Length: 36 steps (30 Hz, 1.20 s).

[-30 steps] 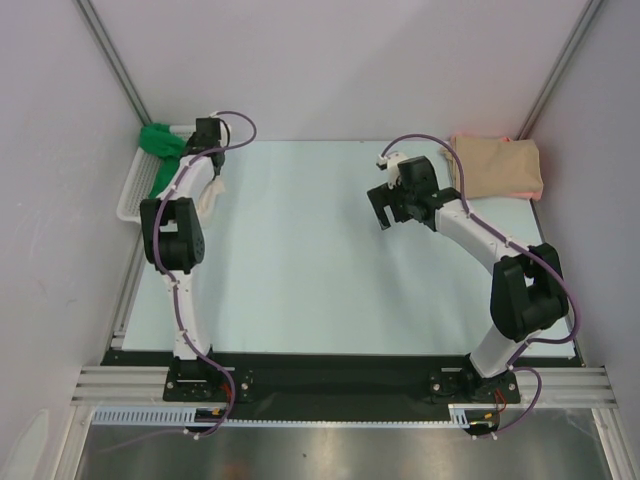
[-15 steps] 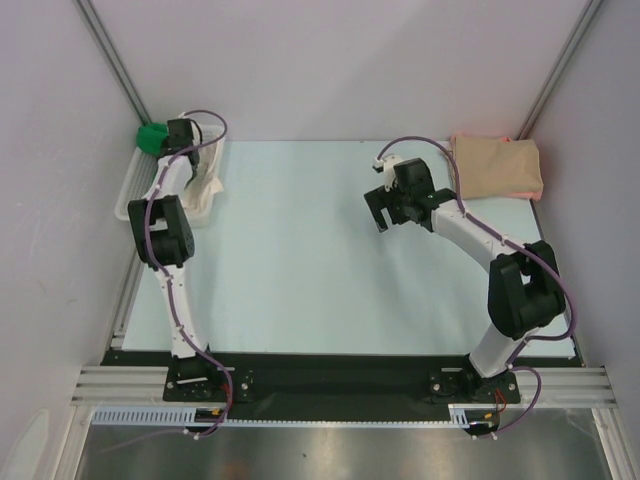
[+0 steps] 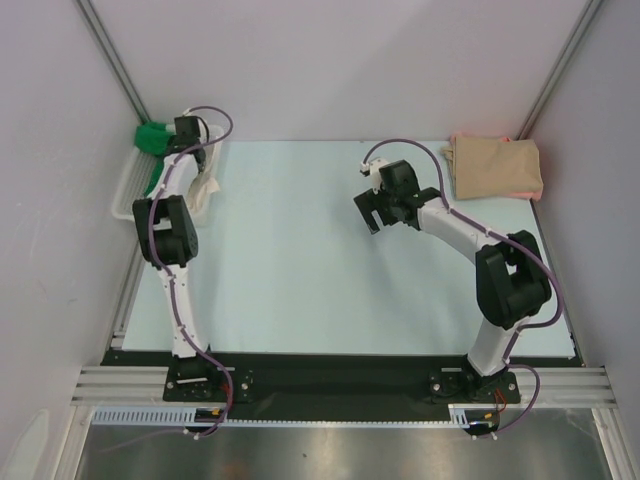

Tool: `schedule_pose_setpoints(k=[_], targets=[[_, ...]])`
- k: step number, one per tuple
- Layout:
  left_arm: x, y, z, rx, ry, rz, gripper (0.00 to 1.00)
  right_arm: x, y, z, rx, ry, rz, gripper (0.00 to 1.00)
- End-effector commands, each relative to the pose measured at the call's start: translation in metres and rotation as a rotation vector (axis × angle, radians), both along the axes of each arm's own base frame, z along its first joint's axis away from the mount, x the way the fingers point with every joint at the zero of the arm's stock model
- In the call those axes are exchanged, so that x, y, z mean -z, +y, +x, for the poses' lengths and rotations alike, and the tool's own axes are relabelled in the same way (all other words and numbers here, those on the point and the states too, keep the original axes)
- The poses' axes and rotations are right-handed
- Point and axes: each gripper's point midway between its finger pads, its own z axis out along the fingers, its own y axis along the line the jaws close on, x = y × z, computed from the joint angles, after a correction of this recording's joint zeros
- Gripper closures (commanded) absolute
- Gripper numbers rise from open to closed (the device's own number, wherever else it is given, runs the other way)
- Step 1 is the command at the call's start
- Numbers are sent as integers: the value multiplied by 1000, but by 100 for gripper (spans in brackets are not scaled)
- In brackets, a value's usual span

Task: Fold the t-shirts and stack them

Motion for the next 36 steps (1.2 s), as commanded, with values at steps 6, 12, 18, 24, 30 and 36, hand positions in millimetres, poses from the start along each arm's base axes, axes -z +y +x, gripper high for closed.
schedule_pose_setpoints(k=[6,12,18,24,30,36], targets=[[-30,-87,16,136,-76,1,100,-37,-8,6,14,-120,-14,0],[-85,-134,-2,158,-172,-76,99,-37,-8,-2,9,-120,10,0],[-137,-189,-42,215,-245,-154,100,-42,-5,0,7,-137,33,0],[-210,-206,-63,259,-372,-204,100,-48,-6,-1,7,-147,42,0],[-330,-226,-86,377,-632,-302,100,-59,-12,-1,20,-161,51,0],[-469,-273,-125,587,-930,-341,100,-71,-23,10,66,-199,58,0]])
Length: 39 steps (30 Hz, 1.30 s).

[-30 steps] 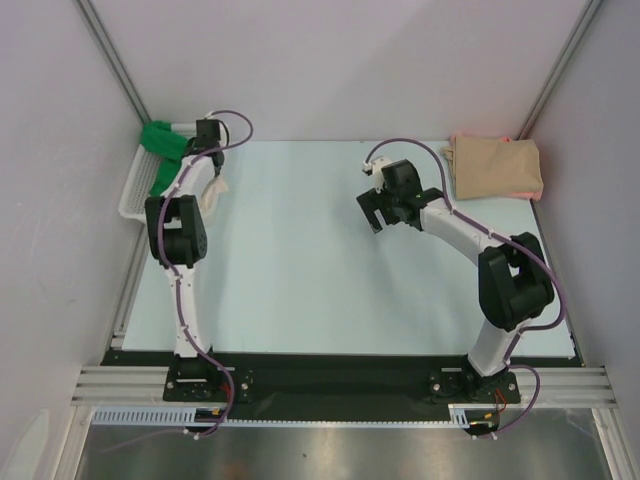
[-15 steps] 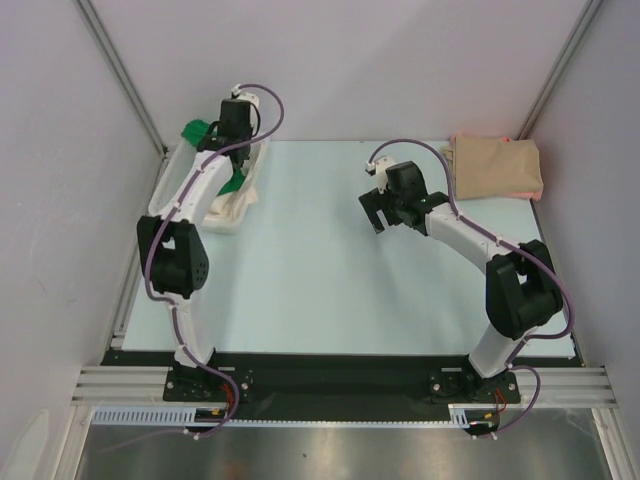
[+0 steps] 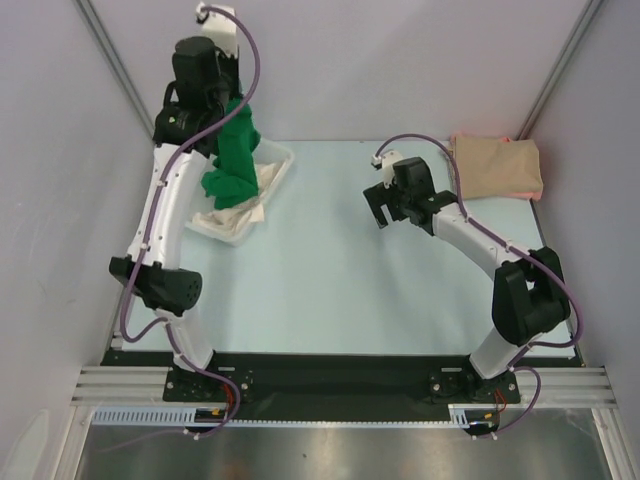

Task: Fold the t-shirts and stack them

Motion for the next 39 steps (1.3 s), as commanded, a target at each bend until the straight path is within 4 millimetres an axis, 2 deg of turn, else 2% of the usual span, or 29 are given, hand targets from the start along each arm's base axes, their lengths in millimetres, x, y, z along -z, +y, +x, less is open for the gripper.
schedule_pose_setpoints(k=[1,2,3,4,5,6,7,8,9,10,12,13,14,16,17,19,20,21,22,23,25,27,28,29,31,32,34,35,39], targets=[[-148,-41,-60,166,-371,-77,100,-32,-9,14,46,-88,39,0],[-170,-60,-78,218,-434,-54,100,-32,-12,15,54,-87,38,0],[-180,-69,-87,238,-468,-41,100,-31,-15,15,64,-86,38,0],[-201,-75,-103,252,-536,-41,100,-31,-28,18,107,-91,30,0],[-209,-96,-118,300,-566,-19,99,-32,-37,21,141,-95,31,0],[-218,-103,-128,318,-595,-16,100,-36,-48,23,179,-105,35,1],[-231,-109,-142,337,-641,-23,100,-42,-73,31,250,-110,66,0],[-235,-129,-155,387,-663,1,100,-46,-86,35,286,-113,84,0],[-241,-135,-165,400,-684,3,100,-47,-102,38,330,-108,99,0],[-247,-142,-173,410,-710,4,100,-59,-128,46,410,-129,128,0],[-250,-165,-192,467,-732,34,100,-65,-154,50,483,-135,150,0],[-247,-171,-193,477,-728,56,100,-70,-161,53,497,-142,168,0],[-236,-183,-192,498,-702,65,100,-71,-179,53,534,-144,174,0],[-220,-187,-184,492,-656,66,99,-77,-187,50,546,-156,185,0],[-197,-197,-171,484,-607,95,69,-74,-204,46,577,-154,183,0],[-172,-194,-156,426,-554,154,38,-77,-206,41,570,-157,197,0],[-133,-204,-140,422,-481,219,16,-71,-205,38,571,-150,199,0],[-120,-204,-134,412,-463,253,13,-67,-204,36,568,-142,206,0],[-100,-205,-128,412,-425,307,10,-66,-203,34,567,-139,214,0],[-61,-205,-115,415,-342,356,9,-64,-200,32,561,-131,225,0],[-4,-200,-105,462,-171,346,9,-60,-193,30,537,-109,249,0],[48,-177,-84,483,-12,305,12,-58,-176,28,453,-72,297,0],[93,-167,-77,472,140,292,15,-58,-171,26,427,-64,306,0],[112,-146,-64,444,208,285,19,-58,-167,25,405,-54,313,0],[162,-137,-59,458,361,288,21,-59,-162,23,380,-45,328,1],[183,-126,-56,450,414,298,21,-58,-161,22,378,-38,331,0],[214,-121,-53,472,479,318,22,-56,-159,22,372,-28,337,0],[233,-118,-54,477,521,339,26,-56,-159,22,373,-26,336,0],[283,-107,-50,455,598,420,28,-55,-157,26,367,-22,343,0]])
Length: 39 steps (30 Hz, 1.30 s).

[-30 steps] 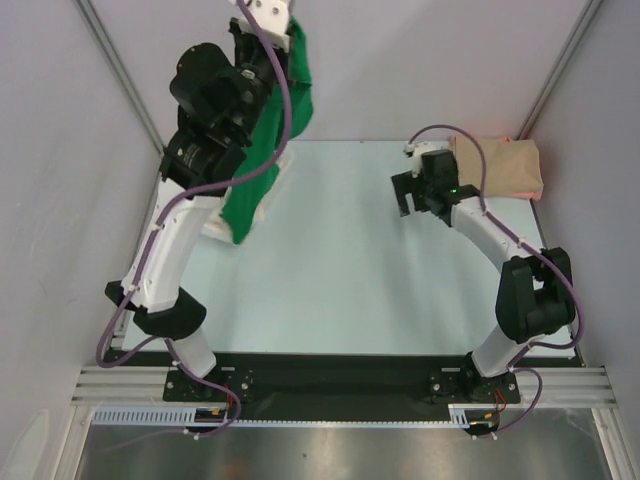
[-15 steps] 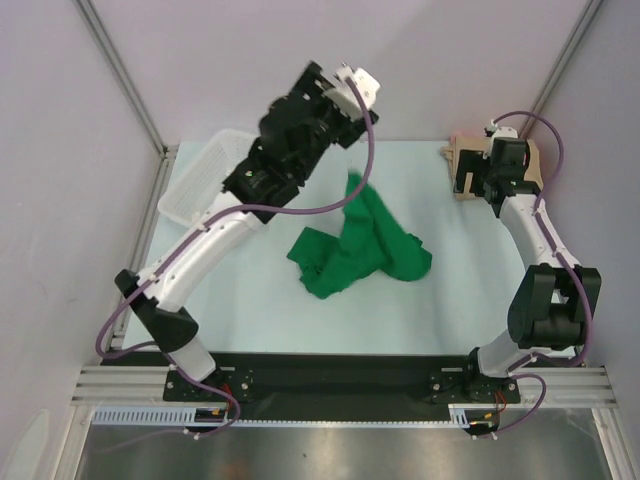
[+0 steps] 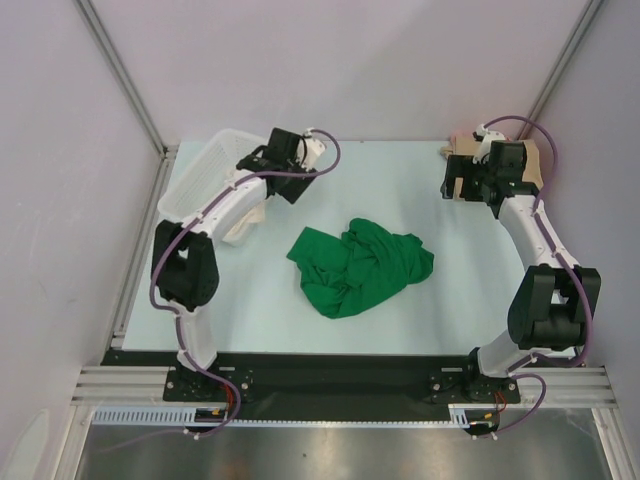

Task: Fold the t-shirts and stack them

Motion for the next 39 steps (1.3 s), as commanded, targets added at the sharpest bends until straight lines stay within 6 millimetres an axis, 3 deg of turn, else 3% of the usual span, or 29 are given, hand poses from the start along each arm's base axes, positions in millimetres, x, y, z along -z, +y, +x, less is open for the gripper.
schedule_pose_setpoints(k=[1,4,10,13,20,25,26,28,35,36,39], targets=[[31,-12,-7,52,47,26,28,-15,8,2,-31,-35,25,0],[58,-4,-2,27,92,52,28,-16,9,5,-33,-38,25,0],[83,8,14,-36,144,45,27,-12,10,7,-39,-28,24,0],[92,29,28,-117,159,38,28,-10,11,7,-42,-26,22,0],[90,75,64,-243,87,51,27,-5,10,7,-49,-13,13,0],[99,106,90,-312,59,68,27,-3,12,5,-60,-5,2,0],[92,109,99,-321,33,61,27,-3,15,4,-73,-2,-8,0],[100,122,109,-346,25,78,26,-3,18,1,-93,7,-26,0],[84,153,151,-433,-94,52,21,-7,16,5,-121,12,-118,0],[88,155,154,-440,-97,46,20,-7,29,5,-151,8,-121,0],[85,166,165,-466,-130,37,17,-5,37,6,-171,8,-145,0]])
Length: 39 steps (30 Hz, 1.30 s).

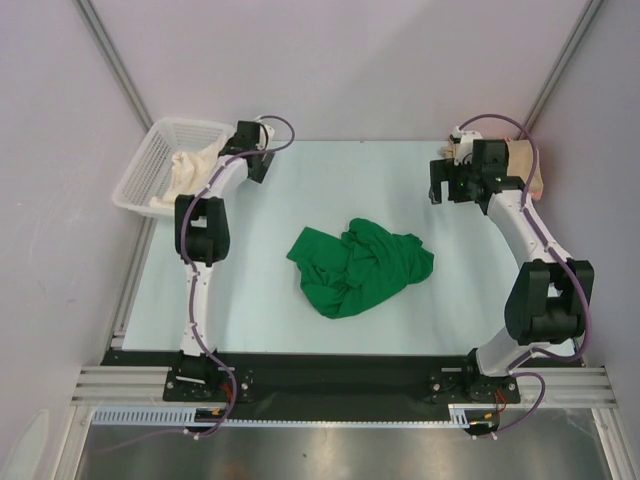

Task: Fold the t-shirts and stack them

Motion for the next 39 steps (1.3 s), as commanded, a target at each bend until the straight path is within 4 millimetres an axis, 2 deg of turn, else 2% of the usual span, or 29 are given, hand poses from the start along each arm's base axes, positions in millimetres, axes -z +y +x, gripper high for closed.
schedule_pose_setpoints(k=[1,4,5,6,9,11,14,15,17,18,19,20,21,22,23,24,25,26,27,28,29,31,32,33,34,35,36,37,39], targets=[[-32,23,29,-73,-140,-2,16,-11,15,8,-53,-36,-55,0],[-34,32,40,-96,-178,8,13,-10,27,7,-80,-38,-78,0],[-44,32,47,-98,-212,8,13,-10,28,8,-84,-42,-92,0],[-39,33,50,-101,-214,11,12,-10,30,8,-90,-43,-99,0],[-54,44,62,-133,-285,36,10,-11,37,9,-107,-51,-118,0],[-64,50,66,-154,-319,61,9,-11,39,9,-107,-51,-118,0],[-68,47,62,-137,-306,66,4,-12,40,9,-103,-54,-111,0],[-82,44,60,-126,-319,84,2,-13,41,10,-102,-60,-107,0],[-86,26,53,-94,-310,95,0,-17,40,12,-100,-72,-108,0],[-109,16,49,-73,-340,76,0,-20,40,14,-102,-84,-113,0],[-128,-8,42,-11,-361,42,0,-24,39,17,-106,-105,-128,0],[-114,-21,40,26,-338,27,0,-24,38,17,-104,-105,-130,0],[-149,-33,33,50,-393,0,0,-28,38,19,-116,-122,-146,0],[-161,-55,26,89,-412,-15,0,-32,37,21,-118,-138,-154,0],[-187,-66,17,106,-453,-28,0,-37,39,22,-135,-157,-156,0],[-201,-77,11,123,-471,-34,0,-40,41,22,-158,-170,-163,0],[-213,-99,2,152,-485,-50,0,-47,45,22,-191,-187,-162,0],[-236,-107,-12,169,-497,-68,0,-50,47,22,-207,-196,-154,0],[-245,-118,-21,186,-498,-109,0,-65,50,20,-222,-248,-143,0],[-253,-133,-32,204,-496,-140,0,-69,63,14,-285,-265,-107,0],[-265,-135,-47,207,-484,-164,0,-64,67,7,-340,-266,-112,0],[-262,-150,-68,216,-431,-237,0,-73,88,-11,-449,-320,-96,0],[-278,-150,-81,218,-453,-260,0,-53,91,-23,-483,-294,-112,0],[-280,-158,-91,234,-451,-270,0,-51,96,-29,-511,-302,-120,0],[-264,-161,-100,251,-414,-257,0,-48,100,-39,-529,-306,-125,0],[-278,-161,-112,274,-434,-250,0,-28,107,-51,-556,-272,-125,0],[-277,-167,-121,296,-427,-248,0,-21,110,-58,-566,-266,-124,2],[-266,-167,-130,300,-397,-237,0,-20,112,-66,-577,-272,-125,2],[-277,-167,-148,310,-407,-249,0,0,122,-85,-622,-232,-126,4]])
